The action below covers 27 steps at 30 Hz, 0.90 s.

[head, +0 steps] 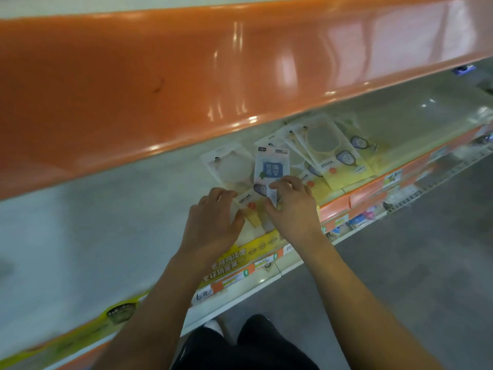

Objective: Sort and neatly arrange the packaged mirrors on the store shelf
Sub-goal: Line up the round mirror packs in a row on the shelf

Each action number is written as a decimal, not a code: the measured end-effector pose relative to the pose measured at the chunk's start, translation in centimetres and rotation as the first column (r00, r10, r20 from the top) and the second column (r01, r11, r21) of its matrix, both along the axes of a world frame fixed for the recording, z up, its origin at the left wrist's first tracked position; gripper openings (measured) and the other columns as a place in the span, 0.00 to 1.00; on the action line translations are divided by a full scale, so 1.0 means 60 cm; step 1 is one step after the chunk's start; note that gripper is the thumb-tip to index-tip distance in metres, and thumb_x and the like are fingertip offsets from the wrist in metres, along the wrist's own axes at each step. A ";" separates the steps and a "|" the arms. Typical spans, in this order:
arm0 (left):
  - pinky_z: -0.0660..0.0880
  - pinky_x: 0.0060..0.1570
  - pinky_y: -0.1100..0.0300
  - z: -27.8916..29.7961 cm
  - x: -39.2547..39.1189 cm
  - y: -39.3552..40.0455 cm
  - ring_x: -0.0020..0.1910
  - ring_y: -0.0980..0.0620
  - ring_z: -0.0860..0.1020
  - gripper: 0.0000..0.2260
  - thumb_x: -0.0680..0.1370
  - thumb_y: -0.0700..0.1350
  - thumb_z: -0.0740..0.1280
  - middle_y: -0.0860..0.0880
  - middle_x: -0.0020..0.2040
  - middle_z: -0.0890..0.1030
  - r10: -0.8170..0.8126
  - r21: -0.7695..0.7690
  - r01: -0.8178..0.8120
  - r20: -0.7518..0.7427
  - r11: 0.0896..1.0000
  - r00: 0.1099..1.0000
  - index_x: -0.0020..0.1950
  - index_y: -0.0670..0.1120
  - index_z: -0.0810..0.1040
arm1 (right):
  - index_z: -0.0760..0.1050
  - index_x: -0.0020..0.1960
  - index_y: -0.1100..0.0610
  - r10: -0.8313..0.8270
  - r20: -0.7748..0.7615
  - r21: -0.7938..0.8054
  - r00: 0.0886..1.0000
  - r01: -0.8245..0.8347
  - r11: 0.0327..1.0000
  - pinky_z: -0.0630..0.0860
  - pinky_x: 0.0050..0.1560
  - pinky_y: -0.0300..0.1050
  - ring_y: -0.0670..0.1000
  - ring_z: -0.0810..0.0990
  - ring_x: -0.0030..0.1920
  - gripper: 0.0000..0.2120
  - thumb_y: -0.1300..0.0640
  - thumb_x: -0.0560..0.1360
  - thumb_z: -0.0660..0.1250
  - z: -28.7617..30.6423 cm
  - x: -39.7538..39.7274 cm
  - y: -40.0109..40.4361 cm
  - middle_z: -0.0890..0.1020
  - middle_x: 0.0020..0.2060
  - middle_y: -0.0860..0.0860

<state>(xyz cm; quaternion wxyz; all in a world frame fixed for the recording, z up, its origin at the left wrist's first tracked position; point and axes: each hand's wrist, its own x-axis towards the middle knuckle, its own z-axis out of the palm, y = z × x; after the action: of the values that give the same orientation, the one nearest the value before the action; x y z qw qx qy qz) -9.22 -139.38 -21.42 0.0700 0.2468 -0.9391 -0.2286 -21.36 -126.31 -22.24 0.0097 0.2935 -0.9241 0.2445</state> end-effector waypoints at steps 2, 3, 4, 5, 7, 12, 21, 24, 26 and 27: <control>0.68 0.59 0.50 0.000 -0.001 -0.001 0.61 0.47 0.72 0.19 0.77 0.54 0.61 0.51 0.64 0.71 0.009 0.000 -0.009 0.001 1.000 1.000 0.67 0.51 0.70 | 0.79 0.56 0.56 -0.006 0.005 -0.010 1.000 0.006 1.000 0.76 0.52 0.58 0.65 0.77 0.54 0.18 0.51 0.69 0.68 0.001 -0.007 -0.012 0.76 0.59 0.57; 0.69 0.59 0.50 0.001 -0.003 -0.002 0.61 0.47 0.73 0.19 0.77 0.54 0.61 0.50 0.63 0.71 0.014 -0.006 -0.014 0.004 1.000 1.000 0.67 0.51 0.70 | 0.78 0.58 0.56 -0.007 0.022 0.006 1.000 0.007 1.000 0.74 0.53 0.58 0.66 0.75 0.56 0.18 0.51 0.70 0.69 0.001 -0.012 -0.019 0.75 0.61 0.57; 0.69 0.59 0.50 0.002 -0.006 -0.003 0.61 0.47 0.73 0.19 0.77 0.54 0.61 0.50 0.63 0.72 0.021 -0.014 -0.021 0.008 1.000 1.000 0.67 0.51 0.70 | 0.77 0.60 0.55 -0.009 0.042 0.037 0.999 0.007 0.999 0.72 0.56 0.58 0.66 0.73 0.59 0.19 0.50 0.71 0.69 0.001 -0.017 -0.025 0.73 0.63 0.57; 0.69 0.58 0.50 0.003 -0.007 -0.004 0.60 0.47 0.73 0.19 0.77 0.54 0.62 0.50 0.63 0.72 0.032 -0.023 -0.031 0.010 0.999 0.999 0.66 0.51 0.71 | 0.75 0.63 0.54 -0.015 0.068 0.075 0.998 0.009 0.997 0.69 0.60 0.58 0.65 0.70 0.62 0.21 0.48 0.72 0.69 0.000 -0.023 -0.032 0.71 0.66 0.56; 0.70 0.57 0.50 0.005 -0.010 -0.005 0.59 0.46 0.74 0.18 0.77 0.54 0.62 0.49 0.62 0.73 0.063 -0.035 -0.063 0.001 0.997 0.998 0.65 0.50 0.71 | 0.72 0.67 0.51 -0.025 0.109 0.136 0.994 0.010 0.991 0.63 0.65 0.57 0.63 0.64 0.67 0.23 0.43 0.75 0.65 -0.002 -0.036 -0.044 0.65 0.70 0.54; 0.69 0.58 0.52 0.013 -0.019 0.007 0.61 0.49 0.72 0.18 0.78 0.54 0.60 0.51 0.63 0.72 0.123 -0.050 -0.122 0.015 0.991 0.992 0.66 0.51 0.70 | 0.67 0.67 0.51 0.022 0.124 0.190 0.992 -0.046 0.981 0.62 0.65 0.58 0.62 0.61 0.68 0.27 0.37 0.74 0.63 -0.008 -0.064 -0.056 0.60 0.70 0.53; 0.67 0.58 0.53 0.024 -0.037 0.042 0.61 0.50 0.72 0.17 0.78 0.54 0.60 0.53 0.63 0.71 0.240 -0.067 -0.237 0.048 0.969 0.970 0.66 0.52 0.70 | 0.68 0.66 0.52 0.123 0.208 0.210 0.970 -0.167 0.963 0.65 0.66 0.59 0.66 0.60 0.68 0.29 0.34 0.73 0.63 -0.010 -0.098 -0.058 0.61 0.70 0.54; 0.67 0.58 0.53 0.024 -0.035 0.055 0.61 0.49 0.72 0.17 0.78 0.54 0.61 0.52 0.64 0.71 0.287 -0.082 -0.283 0.042 0.955 0.957 0.66 0.52 0.71 | 0.66 0.65 0.51 0.147 0.205 0.238 0.968 -0.195 0.952 0.67 0.64 0.59 0.64 0.59 0.67 0.27 0.36 0.74 0.64 -0.011 -0.103 -0.054 0.62 0.69 0.52; 0.68 0.58 0.53 0.023 -0.031 0.066 0.61 0.49 0.73 0.17 0.78 0.53 0.62 0.52 0.63 0.71 0.317 -0.101 -0.313 0.021 0.944 0.948 0.65 0.51 0.72 | 0.68 0.62 0.52 0.167 0.195 0.191 0.966 -0.205 0.960 0.67 0.63 0.59 0.63 0.60 0.65 0.24 0.37 0.73 0.65 -0.017 -0.105 -0.049 0.64 0.66 0.53; 0.68 0.57 0.52 0.023 -0.029 0.072 0.60 0.48 0.73 0.17 0.77 0.53 0.62 0.51 0.62 0.72 0.328 -0.111 -0.325 0.012 0.939 0.945 0.64 0.50 0.72 | 0.69 0.59 0.52 0.174 0.189 0.159 0.966 -0.205 0.966 0.67 0.62 0.59 0.63 0.61 0.64 0.23 0.37 0.73 0.65 -0.019 -0.107 -0.047 0.65 0.64 0.52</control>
<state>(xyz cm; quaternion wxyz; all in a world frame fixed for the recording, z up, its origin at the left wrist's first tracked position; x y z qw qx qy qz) -10.98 -135.08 -20.06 0.1059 0.3982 -0.8972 -0.1590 -27.79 -129.12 -23.39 -0.1205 0.3579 -0.9072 0.1856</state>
